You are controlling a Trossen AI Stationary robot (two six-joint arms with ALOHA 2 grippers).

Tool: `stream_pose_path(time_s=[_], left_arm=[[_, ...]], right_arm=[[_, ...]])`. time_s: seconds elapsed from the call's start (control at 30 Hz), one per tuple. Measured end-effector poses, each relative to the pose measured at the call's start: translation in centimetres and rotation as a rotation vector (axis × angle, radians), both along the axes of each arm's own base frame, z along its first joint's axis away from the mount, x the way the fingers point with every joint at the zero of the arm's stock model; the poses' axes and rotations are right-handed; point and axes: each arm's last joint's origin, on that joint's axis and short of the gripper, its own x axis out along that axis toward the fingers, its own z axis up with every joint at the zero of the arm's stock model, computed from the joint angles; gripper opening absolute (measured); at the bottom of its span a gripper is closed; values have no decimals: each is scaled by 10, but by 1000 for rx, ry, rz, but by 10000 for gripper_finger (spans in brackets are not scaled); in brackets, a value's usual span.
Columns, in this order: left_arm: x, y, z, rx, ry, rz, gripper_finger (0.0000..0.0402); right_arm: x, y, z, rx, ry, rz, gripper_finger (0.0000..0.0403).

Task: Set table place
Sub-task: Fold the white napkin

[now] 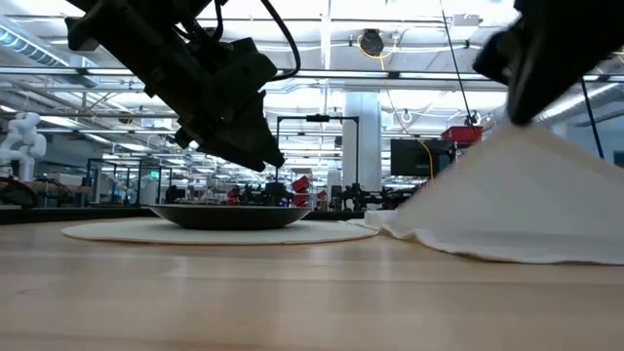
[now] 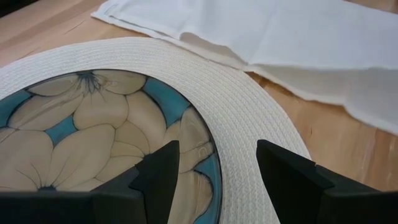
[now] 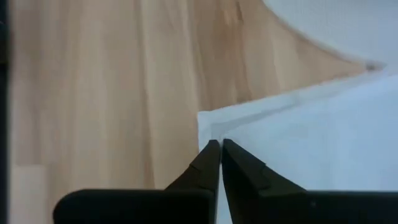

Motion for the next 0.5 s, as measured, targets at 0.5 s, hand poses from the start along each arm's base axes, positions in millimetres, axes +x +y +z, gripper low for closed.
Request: stream_pose_path(time_s=[0.5], left_arm=[[0,0,0,0,1,-1,201]], right_arm=[[34,0,-43,-6,13,28,0]])
